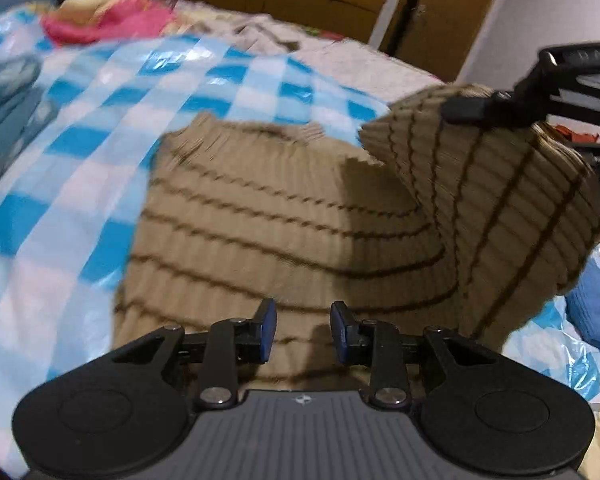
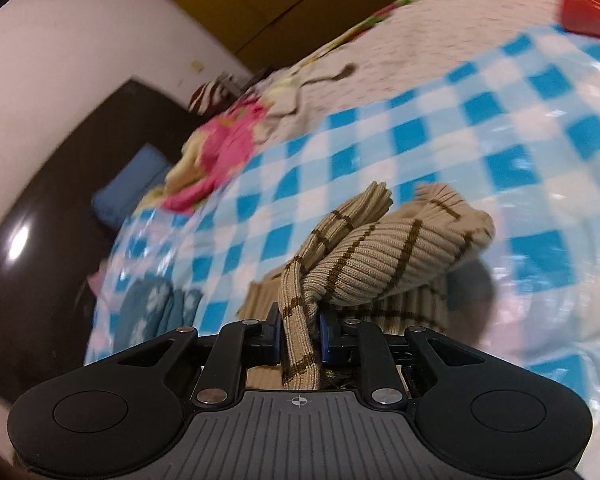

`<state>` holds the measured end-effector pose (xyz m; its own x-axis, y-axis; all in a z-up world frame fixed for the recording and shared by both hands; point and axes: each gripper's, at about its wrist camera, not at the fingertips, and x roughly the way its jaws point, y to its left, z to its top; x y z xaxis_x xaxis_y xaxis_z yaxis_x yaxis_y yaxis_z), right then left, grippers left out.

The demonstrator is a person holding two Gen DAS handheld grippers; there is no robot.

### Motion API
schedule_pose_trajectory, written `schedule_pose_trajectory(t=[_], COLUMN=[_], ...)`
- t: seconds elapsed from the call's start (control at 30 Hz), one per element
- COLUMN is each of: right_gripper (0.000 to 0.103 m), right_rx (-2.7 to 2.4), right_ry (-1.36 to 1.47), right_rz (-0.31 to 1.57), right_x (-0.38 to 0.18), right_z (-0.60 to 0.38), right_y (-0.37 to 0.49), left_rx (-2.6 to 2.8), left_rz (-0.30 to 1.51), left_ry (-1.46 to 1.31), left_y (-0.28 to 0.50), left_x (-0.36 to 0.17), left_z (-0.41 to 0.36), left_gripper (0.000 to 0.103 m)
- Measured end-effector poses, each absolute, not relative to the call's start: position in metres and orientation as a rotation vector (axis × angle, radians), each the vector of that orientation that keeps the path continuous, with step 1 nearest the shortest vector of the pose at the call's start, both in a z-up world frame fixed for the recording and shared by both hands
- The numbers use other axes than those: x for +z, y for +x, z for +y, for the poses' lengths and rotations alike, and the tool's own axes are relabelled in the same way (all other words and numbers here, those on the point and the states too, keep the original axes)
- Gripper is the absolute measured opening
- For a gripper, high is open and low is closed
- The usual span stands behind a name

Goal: Fold small clothes
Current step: 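Fold the held side across the sweater body with the right tool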

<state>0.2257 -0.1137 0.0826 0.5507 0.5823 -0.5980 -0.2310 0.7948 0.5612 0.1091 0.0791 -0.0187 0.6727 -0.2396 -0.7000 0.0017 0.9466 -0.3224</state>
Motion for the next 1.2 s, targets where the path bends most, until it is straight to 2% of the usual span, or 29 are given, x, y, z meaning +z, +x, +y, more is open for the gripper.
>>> schedule_pose_trajectory(t=[0.37,0.57,0.7,0.93,1.07,1.2], right_gripper=[0.017,0.018,0.023,0.025,0.038,0.038], right_rx=[0.539,0.531,0.539,0.549,0.607,0.657], right_ry=[0.124,0.005,-0.036,-0.070,-0.077,-0.038], right_rz=[0.949,0.973,1.000,1.005,1.021,1.053], right_x=[0.057,0.042,0.037,0.033,0.038,0.045], right_z=[0.002,0.032,0.043,0.055,0.056,0.051], right_y=[0.217,0.212,0.216,0.215,0.212,0.211], left_rx=[-0.164,-0.170,-0.174,-0.174,-0.180,-0.179], left_rz=[0.855,0.850,0.844,0.810,0.795,0.745], left_ry=[-0.484,-0.523,-0.542,-0.587,-0.622,-0.657], left_y=[0.101,0.100,0.091,0.067,0.055,0.040], left_x=[-0.028,-0.029,-0.026,-0.021,-0.016,-0.010], left_z=[0.113,0.121,0.124,0.135,0.138,0.144], left_gripper=[0.041,0.041,0.041,0.041,0.043,0.044])
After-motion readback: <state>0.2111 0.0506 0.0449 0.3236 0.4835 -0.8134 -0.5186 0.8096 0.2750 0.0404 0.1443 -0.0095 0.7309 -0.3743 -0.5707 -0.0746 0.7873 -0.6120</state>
